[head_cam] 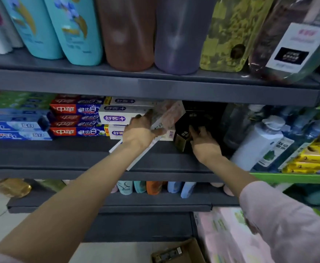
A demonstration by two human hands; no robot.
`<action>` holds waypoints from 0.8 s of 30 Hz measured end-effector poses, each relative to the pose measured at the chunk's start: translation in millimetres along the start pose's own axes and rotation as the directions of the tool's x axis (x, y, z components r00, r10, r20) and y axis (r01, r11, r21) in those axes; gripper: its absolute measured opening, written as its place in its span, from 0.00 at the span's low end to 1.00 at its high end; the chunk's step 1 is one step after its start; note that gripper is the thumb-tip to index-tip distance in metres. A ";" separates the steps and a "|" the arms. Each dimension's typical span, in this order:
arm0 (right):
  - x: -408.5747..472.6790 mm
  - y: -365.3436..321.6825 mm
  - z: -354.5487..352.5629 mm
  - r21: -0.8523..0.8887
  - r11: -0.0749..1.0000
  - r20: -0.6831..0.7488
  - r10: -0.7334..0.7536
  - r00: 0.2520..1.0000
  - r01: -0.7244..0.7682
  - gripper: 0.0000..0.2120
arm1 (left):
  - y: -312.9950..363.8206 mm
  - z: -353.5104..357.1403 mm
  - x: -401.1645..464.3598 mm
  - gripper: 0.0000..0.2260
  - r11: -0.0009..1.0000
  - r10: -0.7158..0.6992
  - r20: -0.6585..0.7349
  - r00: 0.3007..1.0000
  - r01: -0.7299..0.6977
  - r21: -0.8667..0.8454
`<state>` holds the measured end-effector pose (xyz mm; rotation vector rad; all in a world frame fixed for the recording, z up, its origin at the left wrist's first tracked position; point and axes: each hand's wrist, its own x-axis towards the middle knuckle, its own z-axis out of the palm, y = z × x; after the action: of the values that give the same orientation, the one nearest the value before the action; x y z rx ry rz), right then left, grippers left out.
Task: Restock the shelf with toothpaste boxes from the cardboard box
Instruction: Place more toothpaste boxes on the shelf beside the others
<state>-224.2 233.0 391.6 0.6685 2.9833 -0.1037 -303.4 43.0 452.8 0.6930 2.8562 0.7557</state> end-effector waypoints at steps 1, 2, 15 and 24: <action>4.2 -0.5 -1.1 0.018 1.000 0.004 0.015 1.000 -0.015 0.30 | -0.6 0.9 1.7 0.34 1.000 0.001 0.002 1.000 -0.001 -0.008; 9.6 -1.1 -4.2 0.040 0.998 0.008 0.038 0.999 -0.038 0.30 | -1.8 0.9 3.5 0.35 1.000 -0.004 0.000 1.000 0.004 -0.013; 33.7 -21.6 -32.0 0.626 0.780 -0.033 0.019 0.999 0.006 0.27 | -2.2 -22.4 5.7 0.37 0.997 0.075 0.064 0.995 -0.074 -0.005; -39.5 -36.5 -74.0 0.998 -0.025 0.054 -0.172 0.984 -0.059 0.24 | 2.6 -47.9 -31.2 0.33 0.954 0.119 0.165 0.979 -0.158 0.253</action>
<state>-209.0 189.5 470.7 0.4492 2.1331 -2.3994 -284.8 9.6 495.3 0.9491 2.8204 0.3198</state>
